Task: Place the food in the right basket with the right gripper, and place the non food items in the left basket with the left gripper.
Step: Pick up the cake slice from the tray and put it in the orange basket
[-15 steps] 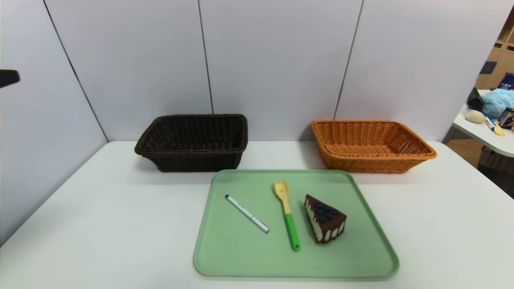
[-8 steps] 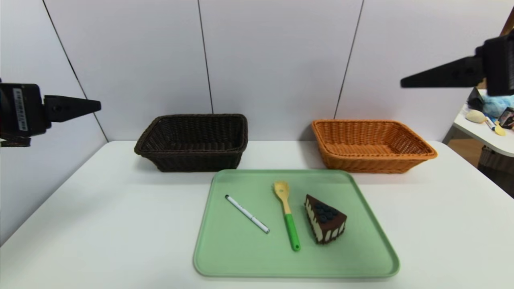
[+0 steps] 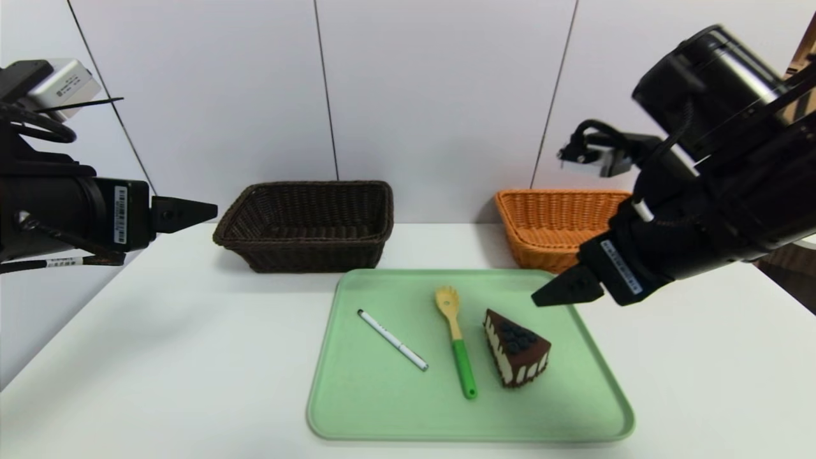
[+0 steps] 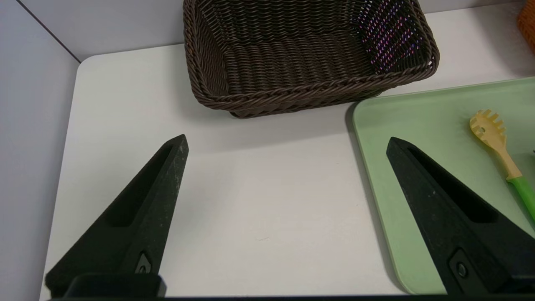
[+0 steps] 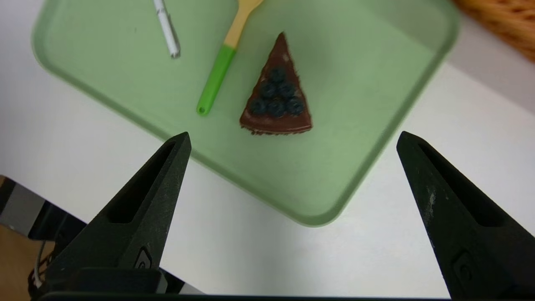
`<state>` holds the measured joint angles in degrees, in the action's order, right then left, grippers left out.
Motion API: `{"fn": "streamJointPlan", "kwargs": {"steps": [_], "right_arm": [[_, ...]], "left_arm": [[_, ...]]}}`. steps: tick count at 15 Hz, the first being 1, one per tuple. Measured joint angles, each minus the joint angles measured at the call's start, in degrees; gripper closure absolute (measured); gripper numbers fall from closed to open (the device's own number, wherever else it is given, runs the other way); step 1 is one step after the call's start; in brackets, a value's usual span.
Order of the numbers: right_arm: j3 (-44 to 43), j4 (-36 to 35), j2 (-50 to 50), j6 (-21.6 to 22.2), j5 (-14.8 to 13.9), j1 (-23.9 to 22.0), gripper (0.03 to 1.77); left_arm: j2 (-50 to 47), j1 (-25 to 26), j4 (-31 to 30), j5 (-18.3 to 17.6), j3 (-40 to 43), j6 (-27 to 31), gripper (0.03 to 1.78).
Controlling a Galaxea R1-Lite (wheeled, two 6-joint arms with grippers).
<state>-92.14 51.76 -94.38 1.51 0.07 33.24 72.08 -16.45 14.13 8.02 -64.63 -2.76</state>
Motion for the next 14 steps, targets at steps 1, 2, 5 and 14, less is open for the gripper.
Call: {"fn": "streamJointPlan", "kwargs": {"steps": [1, 2, 5, 14], "right_arm": [[0.73, 0.22, -1.62, 0.22, -0.02, 1.12, 0.10], [1.38, 0.30, -3.36, 0.28, 0.00, 2.12, 0.10], [1.84, 0.30, -8.66, 1.18, 0.00, 3.91, 0.10], [-1.72, 0.24, -18.55, 4.55, -0.17, 3.35, 0.10]], "left_arm": [[0.21, -0.06, 0.01, 0.00, -0.02, -0.02, 0.12], [0.33, -0.06, 0.01, -0.06, -0.02, -0.05, 0.12], [0.49, -0.09, 0.28, -0.11, 0.55, -0.09, 0.12], [0.73, -0.22, 0.06, -0.09, 2.21, -0.11, 0.12]]}}
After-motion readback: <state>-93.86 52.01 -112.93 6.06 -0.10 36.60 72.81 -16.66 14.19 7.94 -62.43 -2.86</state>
